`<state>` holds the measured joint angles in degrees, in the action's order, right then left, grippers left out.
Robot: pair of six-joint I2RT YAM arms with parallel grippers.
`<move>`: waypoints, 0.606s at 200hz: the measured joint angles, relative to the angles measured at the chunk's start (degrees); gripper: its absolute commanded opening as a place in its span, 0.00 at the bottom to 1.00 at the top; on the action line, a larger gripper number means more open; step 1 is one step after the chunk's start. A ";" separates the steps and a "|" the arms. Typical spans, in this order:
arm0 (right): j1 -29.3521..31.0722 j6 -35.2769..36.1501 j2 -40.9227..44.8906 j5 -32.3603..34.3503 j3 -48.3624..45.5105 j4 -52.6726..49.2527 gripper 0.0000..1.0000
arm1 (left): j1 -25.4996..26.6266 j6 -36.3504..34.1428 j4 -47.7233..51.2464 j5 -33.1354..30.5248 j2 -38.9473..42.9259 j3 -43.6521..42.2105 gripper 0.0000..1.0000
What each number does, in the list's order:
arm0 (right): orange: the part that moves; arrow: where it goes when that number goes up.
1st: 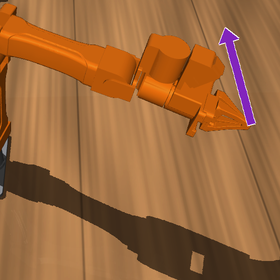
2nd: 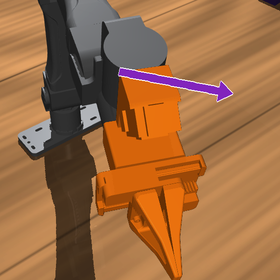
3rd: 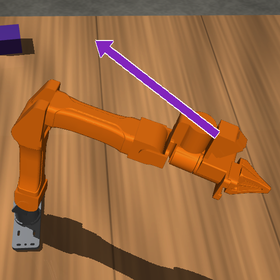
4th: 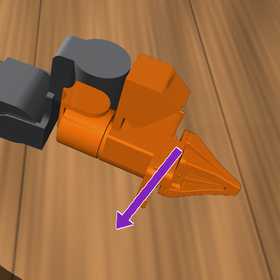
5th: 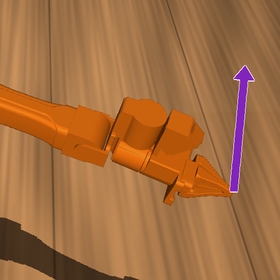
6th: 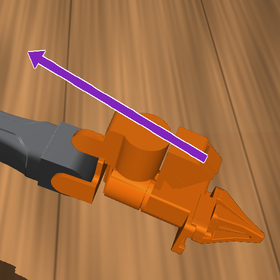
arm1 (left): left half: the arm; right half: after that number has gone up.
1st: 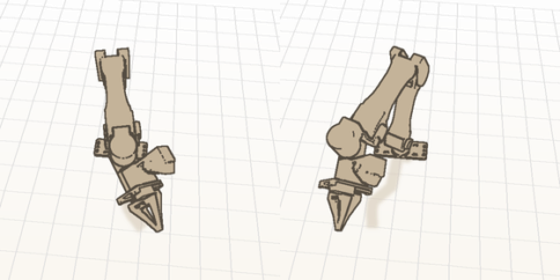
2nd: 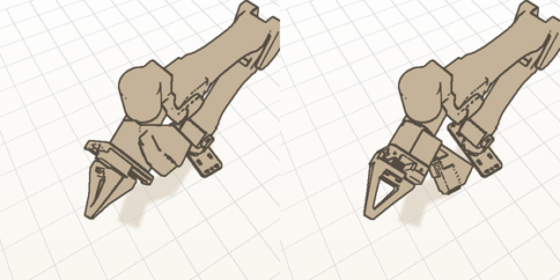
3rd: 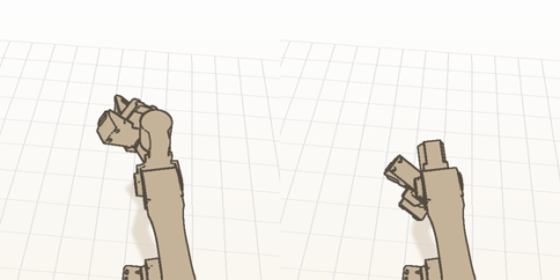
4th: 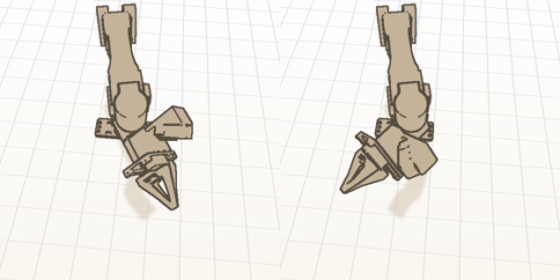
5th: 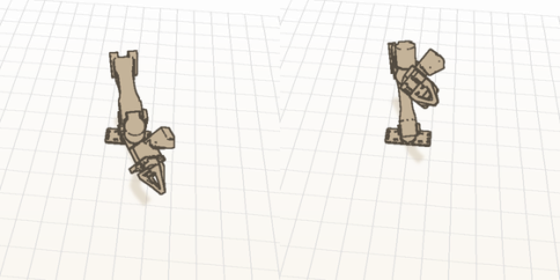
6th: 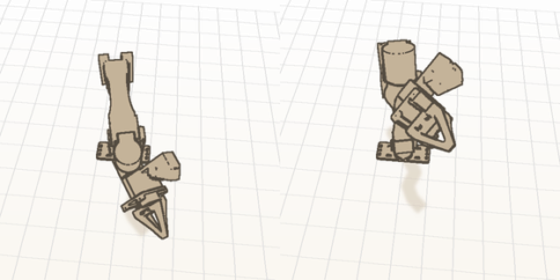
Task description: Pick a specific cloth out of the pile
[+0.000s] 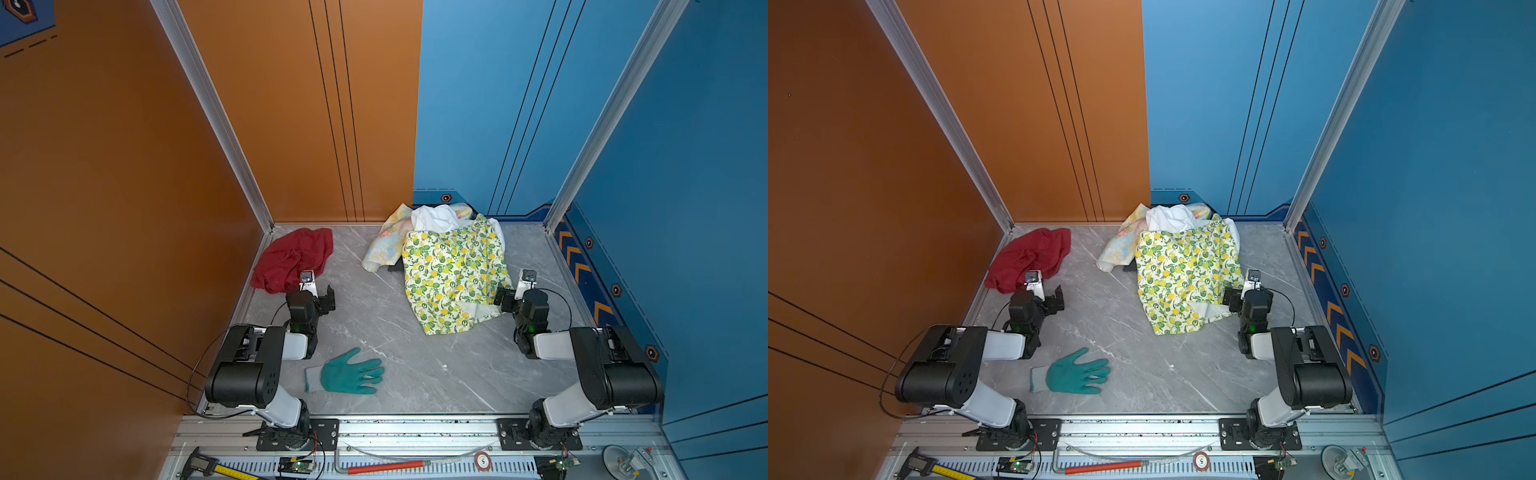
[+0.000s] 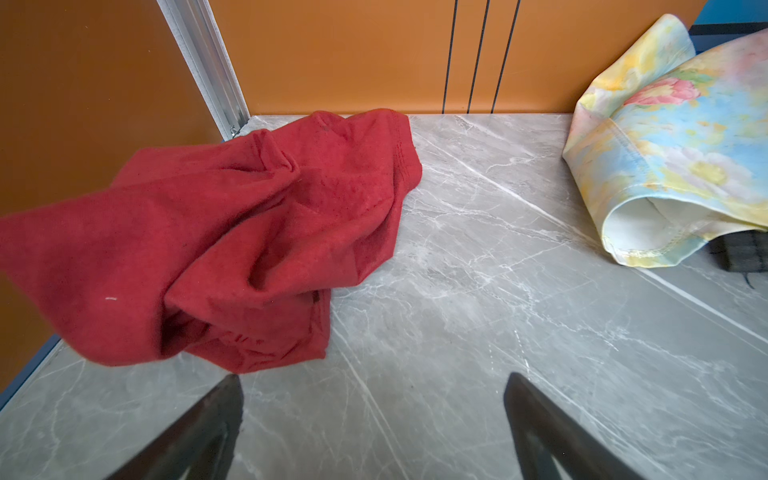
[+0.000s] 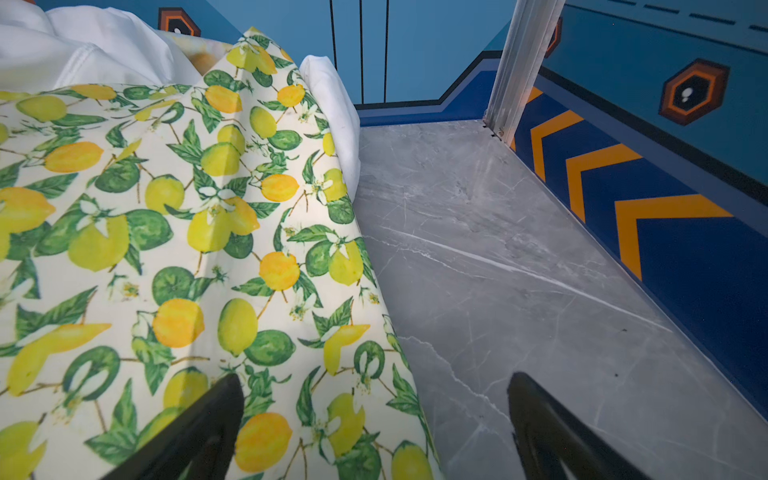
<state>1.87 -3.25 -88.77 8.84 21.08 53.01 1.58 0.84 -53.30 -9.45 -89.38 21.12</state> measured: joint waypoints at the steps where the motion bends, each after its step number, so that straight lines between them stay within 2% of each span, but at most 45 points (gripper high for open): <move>1: 0.00 0.00 0.00 0.00 0.00 0.00 1.00 | 0.00 0.00 0.00 0.00 0.00 0.00 0.98; 121: 0.04 0.02 0.00 0.00 0.00 -0.02 1.00 | 0.07 0.00 0.02 0.00 0.00 0.02 0.98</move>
<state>1.91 -3.22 -88.77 8.84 21.08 52.99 1.65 0.84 -53.28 -9.45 -89.38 21.15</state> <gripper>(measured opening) 0.997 0.979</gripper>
